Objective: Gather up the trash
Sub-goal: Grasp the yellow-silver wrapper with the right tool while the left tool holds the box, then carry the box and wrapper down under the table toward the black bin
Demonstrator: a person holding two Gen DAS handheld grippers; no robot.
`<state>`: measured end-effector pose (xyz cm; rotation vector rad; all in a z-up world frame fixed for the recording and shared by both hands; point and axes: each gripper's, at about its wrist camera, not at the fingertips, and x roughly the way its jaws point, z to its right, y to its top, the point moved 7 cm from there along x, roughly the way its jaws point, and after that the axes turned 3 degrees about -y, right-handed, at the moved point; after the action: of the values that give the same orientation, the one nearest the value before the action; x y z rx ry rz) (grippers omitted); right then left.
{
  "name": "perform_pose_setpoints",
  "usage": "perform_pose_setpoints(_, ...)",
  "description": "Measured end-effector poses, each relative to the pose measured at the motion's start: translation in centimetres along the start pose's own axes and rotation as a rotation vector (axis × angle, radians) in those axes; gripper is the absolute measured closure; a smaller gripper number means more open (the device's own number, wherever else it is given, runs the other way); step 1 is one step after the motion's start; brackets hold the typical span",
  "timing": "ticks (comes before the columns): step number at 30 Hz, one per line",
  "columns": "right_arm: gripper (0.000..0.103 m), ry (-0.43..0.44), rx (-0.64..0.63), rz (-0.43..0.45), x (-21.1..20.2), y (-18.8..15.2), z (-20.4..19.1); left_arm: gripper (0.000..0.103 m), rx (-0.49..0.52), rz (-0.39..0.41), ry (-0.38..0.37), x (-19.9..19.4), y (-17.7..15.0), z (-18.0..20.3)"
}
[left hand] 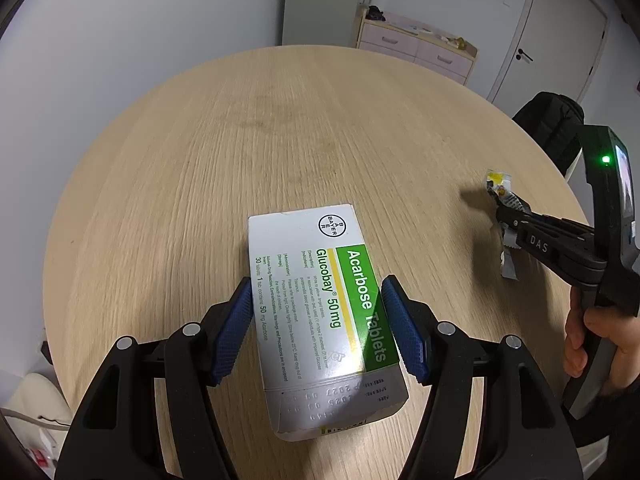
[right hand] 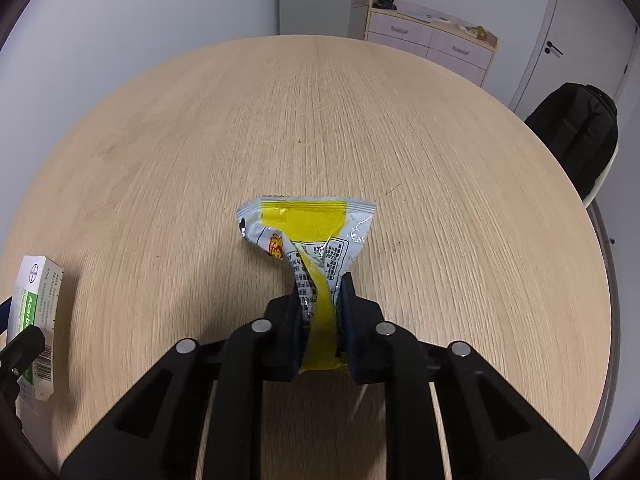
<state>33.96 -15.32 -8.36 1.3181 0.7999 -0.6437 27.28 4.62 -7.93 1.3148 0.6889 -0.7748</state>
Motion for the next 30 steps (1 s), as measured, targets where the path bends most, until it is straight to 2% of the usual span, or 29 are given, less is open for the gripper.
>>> perform_pose_setpoints(11,0.090,-0.008,0.025,0.054,-3.6,-1.3,-0.4,0.039,0.001,0.000,0.001,-0.8,-1.1,-0.2)
perform_pose_setpoints(21,0.090,-0.002,0.034,0.084,-7.4,-3.0,-0.7,0.039,0.011,0.025,-0.002,-3.5,-2.6,0.2)
perform_pose_setpoints(30,0.090,0.003,0.022,0.119,-11.4,-5.9,-1.7,0.039,0.008,0.046,-0.005,-6.3,-5.5,0.8)
